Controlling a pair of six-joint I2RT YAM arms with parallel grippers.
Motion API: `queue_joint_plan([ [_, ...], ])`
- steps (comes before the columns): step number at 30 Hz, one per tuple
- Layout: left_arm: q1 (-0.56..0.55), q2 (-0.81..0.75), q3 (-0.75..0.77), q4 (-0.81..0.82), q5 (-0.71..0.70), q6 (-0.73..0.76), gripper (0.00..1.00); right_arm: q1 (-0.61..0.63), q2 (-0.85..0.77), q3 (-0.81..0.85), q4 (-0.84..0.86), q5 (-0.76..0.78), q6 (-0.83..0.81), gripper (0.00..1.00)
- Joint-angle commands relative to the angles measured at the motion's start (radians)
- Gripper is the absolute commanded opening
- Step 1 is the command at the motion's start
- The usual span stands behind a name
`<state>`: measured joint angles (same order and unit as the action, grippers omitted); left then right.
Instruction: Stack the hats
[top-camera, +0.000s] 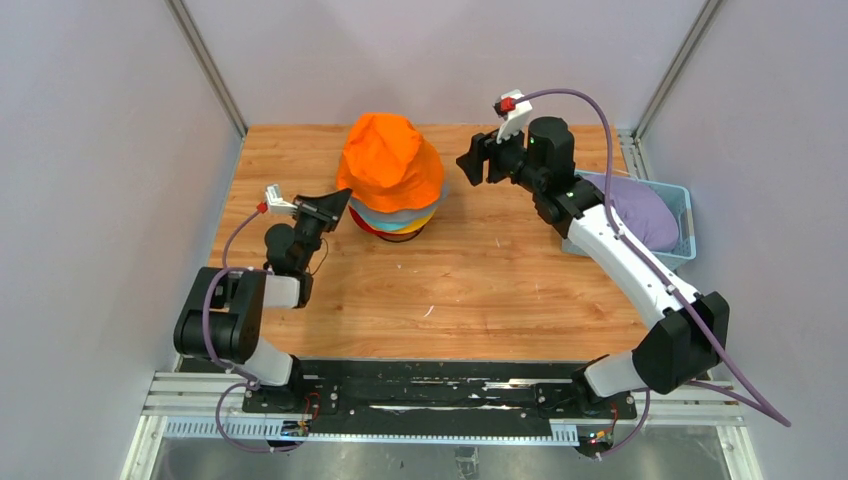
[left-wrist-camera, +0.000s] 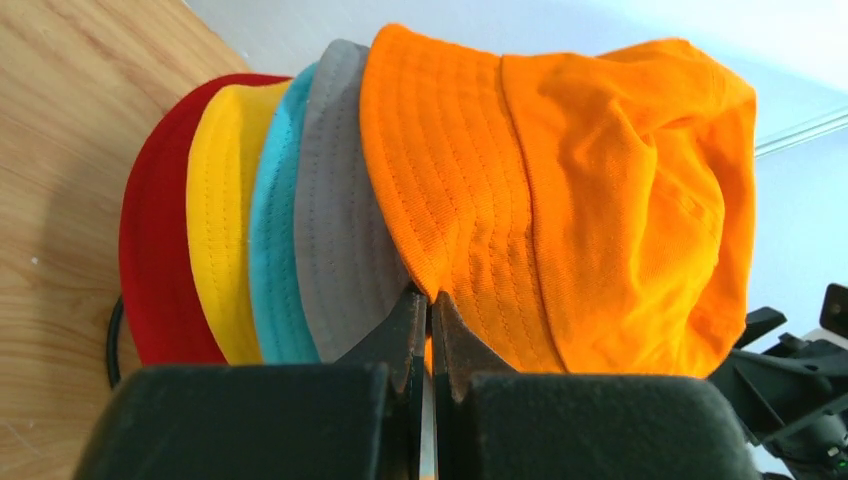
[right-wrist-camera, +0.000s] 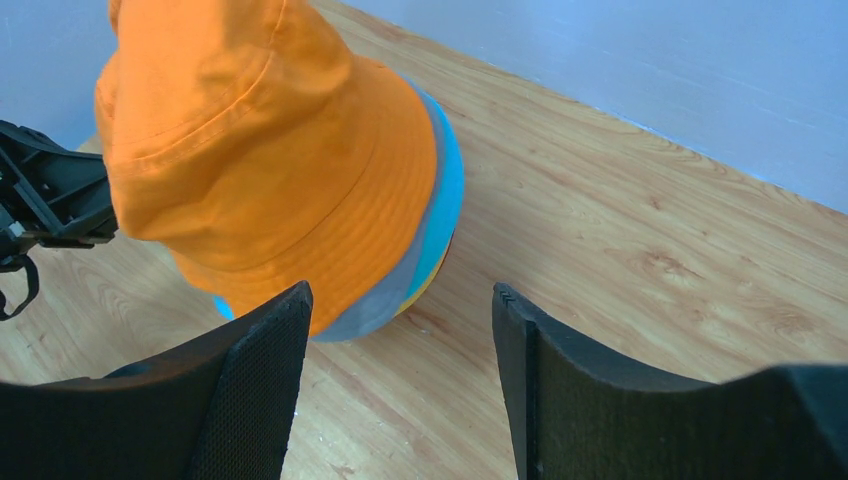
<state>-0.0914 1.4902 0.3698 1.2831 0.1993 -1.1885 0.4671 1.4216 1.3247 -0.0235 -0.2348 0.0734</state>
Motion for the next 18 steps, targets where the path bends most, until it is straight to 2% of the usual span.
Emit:
queue_joint_plan([
  [1,0.027,0.066,0.048,0.151,0.019,-0.042,0.0,-0.028,0.01,-0.012,0.033,0.002,0.012,0.66],
  [7,0.046,0.153,0.145,0.17,0.041,-0.069,0.0,-0.028,0.047,-0.008,0.046,-0.014,0.025,0.65],
  [18,0.063,0.302,0.375,-0.003,0.069,-0.017,0.0,-0.045,0.125,-0.006,0.121,-0.126,0.09,0.65],
])
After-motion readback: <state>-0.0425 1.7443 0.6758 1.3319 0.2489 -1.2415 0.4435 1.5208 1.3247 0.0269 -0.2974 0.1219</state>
